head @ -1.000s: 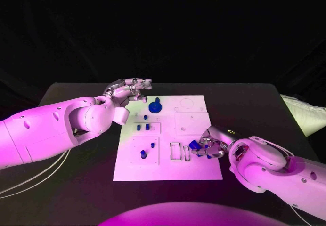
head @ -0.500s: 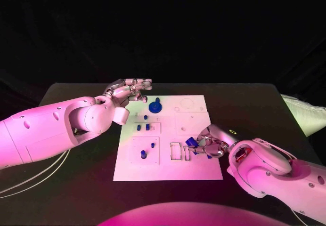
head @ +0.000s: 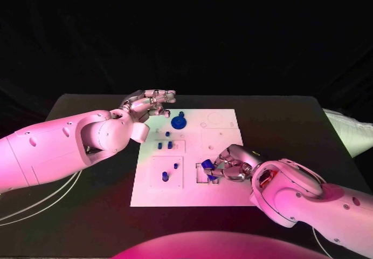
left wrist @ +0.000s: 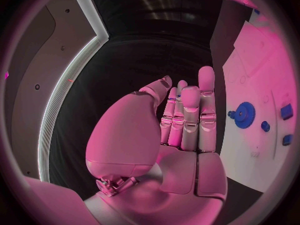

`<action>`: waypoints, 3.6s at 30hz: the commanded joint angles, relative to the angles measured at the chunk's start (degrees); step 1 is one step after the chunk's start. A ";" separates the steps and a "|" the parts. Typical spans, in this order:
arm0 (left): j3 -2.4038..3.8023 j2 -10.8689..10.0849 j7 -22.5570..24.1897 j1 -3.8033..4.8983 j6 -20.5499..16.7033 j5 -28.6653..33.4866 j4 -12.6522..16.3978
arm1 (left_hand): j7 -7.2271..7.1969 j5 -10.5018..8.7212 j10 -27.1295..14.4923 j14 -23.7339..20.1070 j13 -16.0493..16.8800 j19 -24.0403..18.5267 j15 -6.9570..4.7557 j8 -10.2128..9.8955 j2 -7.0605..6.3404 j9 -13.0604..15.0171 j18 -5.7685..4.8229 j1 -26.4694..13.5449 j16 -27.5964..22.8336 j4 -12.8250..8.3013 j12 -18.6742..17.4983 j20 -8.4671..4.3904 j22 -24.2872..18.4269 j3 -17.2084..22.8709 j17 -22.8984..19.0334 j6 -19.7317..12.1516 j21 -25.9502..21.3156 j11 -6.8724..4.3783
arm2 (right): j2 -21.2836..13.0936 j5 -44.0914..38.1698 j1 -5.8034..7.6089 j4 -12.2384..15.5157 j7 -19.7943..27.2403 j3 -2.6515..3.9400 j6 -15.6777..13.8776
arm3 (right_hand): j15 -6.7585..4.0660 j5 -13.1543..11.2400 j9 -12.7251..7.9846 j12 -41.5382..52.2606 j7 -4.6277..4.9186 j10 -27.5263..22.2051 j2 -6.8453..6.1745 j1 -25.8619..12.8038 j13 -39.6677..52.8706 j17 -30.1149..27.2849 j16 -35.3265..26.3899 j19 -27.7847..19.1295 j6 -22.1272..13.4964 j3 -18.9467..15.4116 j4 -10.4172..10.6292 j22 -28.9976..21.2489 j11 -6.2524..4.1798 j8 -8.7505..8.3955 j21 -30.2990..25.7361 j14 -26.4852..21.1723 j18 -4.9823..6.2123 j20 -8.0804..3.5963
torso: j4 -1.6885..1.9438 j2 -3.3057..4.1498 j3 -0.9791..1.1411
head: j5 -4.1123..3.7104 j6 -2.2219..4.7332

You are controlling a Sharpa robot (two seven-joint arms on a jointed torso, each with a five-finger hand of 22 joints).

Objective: Assemble the parts on the task board

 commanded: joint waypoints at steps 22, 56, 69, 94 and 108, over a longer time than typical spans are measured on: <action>0.06 0.24 0.29 0.00 2.04 -0.55 0.29 | 0.07 0.17 -0.73 -0.47 0.14 -0.49 -0.05 0.42 0.40 0.02 0.99 -0.22 -0.09 -0.04 0.63 0.14 -0.12 -0.44 -0.26 -0.53 -0.31 -0.08 | 2.43 -1.02 0.02 -2.65 -0.29 -0.29 3.00 | -0.06 -20.23 5.11 -3.94 -0.47 -0.56 -1.25 -10.11 -0.28 -1.60 -1.47 -0.44 -0.06 -7.57 0.00 5.37 -0.07 0.76 -0.57 2.54 -0.06 -0.11 | 0.06 0.12 0.00 | 0.21 -0.23; 0.04 0.18 0.10 -0.01 2.33 -0.80 0.03 | 0.07 0.22 -0.99 -0.57 0.17 -0.53 -0.04 0.53 0.53 0.02 0.99 -0.13 -0.08 -0.10 0.82 0.16 -0.15 -0.43 -0.37 -0.62 -0.37 -0.08 | 0.24 -5.86 -0.21 0.22 0.37 -0.39 -2.43 | -0.34 -18.02 6.85 -6.55 -0.64 0.27 -1.12 6.41 0.18 -0.79 -1.26 -0.01 0.16 -0.33 -8.90 6.09 -0.41 0.58 -0.26 2.71 -0.23 -0.41 | 0.00 0.08 0.11 | -0.05 -0.34; 0.02 -0.52 0.14 -0.03 2.32 -0.86 0.36 | 0.06 0.23 -1.02 -0.59 0.18 -0.53 -0.04 0.56 0.59 0.02 1.00 -0.08 -0.08 -0.13 0.88 0.16 -0.15 -0.40 -0.39 -0.63 -0.38 -0.08 | -10.35 -3.74 0.20 2.68 1.09 0.33 -1.72 | 0.23 -11.21 5.70 -20.40 0.31 -3.49 -1.45 8.97 -9.39 -2.82 -2.97 -1.09 -1.45 2.83 -7.72 4.69 0.29 -3.01 -1.30 2.24 0.13 0.14 | -0.78 0.19 0.16 | -1.10 0.40; 0.01 -0.30 0.25 -0.07 2.23 -0.86 0.20 | 0.06 0.24 -1.11 -0.62 0.22 -0.54 -0.05 0.66 0.67 0.02 1.00 0.03 -0.01 -0.20 1.05 0.17 -0.16 -0.37 -0.37 -0.66 -0.41 -0.09 | -9.40 -13.50 -0.73 -0.70 -0.06 0.29 7.09 | -0.03 -9.56 8.41 -7.35 -0.37 1.56 -5.19 2.25 1.46 1.66 -0.15 0.34 1.39 1.83 -0.21 6.79 -0.09 -3.40 -0.03 3.21 -0.38 -0.03 | -0.74 0.25 0.13 | -1.25 0.41; 0.01 -0.14 0.28 -0.12 2.27 -0.86 0.11 | 0.06 0.24 -1.11 -0.62 0.22 -0.54 -0.05 0.66 0.67 0.02 1.00 0.03 -0.01 -0.20 1.05 0.17 -0.16 -0.37 -0.37 -0.66 -0.41 -0.09 | -6.82 -17.18 -1.34 -3.03 -0.22 0.17 10.68 | -0.25 -11.81 10.66 -2.35 -0.61 2.05 -4.69 8.04 6.03 4.74 1.90 1.20 1.24 3.47 -2.81 8.16 -0.36 -3.29 0.85 3.62 -0.72 -0.23 | -0.67 0.22 0.14 | -1.00 0.32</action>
